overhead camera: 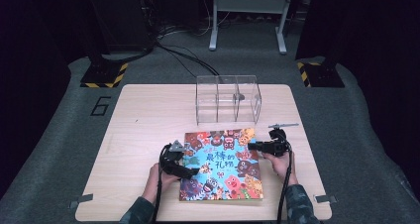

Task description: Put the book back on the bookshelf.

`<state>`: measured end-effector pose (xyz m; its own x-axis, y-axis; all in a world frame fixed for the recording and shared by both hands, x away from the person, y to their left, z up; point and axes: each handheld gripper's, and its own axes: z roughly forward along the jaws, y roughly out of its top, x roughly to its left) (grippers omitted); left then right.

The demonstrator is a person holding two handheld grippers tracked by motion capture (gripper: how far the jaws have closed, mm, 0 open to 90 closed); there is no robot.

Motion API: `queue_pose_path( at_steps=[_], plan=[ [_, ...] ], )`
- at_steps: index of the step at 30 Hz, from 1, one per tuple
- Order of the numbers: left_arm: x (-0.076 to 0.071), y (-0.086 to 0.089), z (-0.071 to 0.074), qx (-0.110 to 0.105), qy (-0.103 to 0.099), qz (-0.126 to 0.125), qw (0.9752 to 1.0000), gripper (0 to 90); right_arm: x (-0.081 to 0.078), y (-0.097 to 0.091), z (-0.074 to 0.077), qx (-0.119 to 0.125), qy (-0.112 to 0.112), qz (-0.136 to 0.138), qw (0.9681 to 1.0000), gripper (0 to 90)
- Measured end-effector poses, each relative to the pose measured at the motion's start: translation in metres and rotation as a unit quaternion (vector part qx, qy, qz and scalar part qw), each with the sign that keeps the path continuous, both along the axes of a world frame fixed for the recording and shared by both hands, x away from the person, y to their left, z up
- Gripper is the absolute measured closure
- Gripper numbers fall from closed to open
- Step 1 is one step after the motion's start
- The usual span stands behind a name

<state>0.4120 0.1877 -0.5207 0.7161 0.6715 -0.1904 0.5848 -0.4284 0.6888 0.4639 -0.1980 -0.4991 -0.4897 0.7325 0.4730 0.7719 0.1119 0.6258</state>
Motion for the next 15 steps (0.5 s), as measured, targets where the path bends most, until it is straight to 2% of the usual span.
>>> queue_pose_path(
  at_steps=[1, 3, 6, 7, 8, 9, 14, 15],
  plan=[
    [0.002, 0.002, 0.001, -0.006, 0.010, -0.003, 0.9999, 1.5, -0.002, 0.000, 0.004, -0.001, -0.014, 0.002, 0.9999, 60.3],
    [0.005, 0.003, 0.002, -0.023, 0.030, 0.010, 0.9992, 0.1, -0.005, 0.001, 0.008, -0.005, -0.022, 0.004, 0.9997, 60.3],
    [0.007, 0.005, 0.002, -0.022, 0.030, 0.012, 0.9992, 0.1, -0.008, 0.002, 0.011, -0.008, -0.032, 0.006, 0.9994, 60.3],
    [0.009, 0.007, 0.003, -0.031, 0.042, 0.015, 0.9985, 0.1, -0.010, 0.002, 0.015, -0.010, -0.048, 0.012, 0.9987, 60.3],
    [0.009, 0.007, 0.003, -0.030, 0.036, 0.019, 0.9987, 0.1, -0.011, 0.003, 0.016, -0.014, -0.057, 0.015, 0.9982, 60.3],
    [0.010, 0.008, 0.004, -0.033, 0.042, 0.018, 0.9984, 0.1, -0.012, 0.003, 0.018, -0.013, -0.063, 0.018, 0.9978, 60.3],
    [0.012, 0.008, 0.004, -0.039, 0.046, 0.020, 0.9980, 0.1, -0.016, 0.004, 0.023, -0.015, -0.080, 0.021, 0.9965, 60.2],
    [0.012, 0.008, 0.005, -0.039, 0.050, 0.021, 0.9978, 0.1, -0.019, 0.004, 0.025, -0.016, -0.095, 0.024, 0.9950, 60.2]
  ],
)
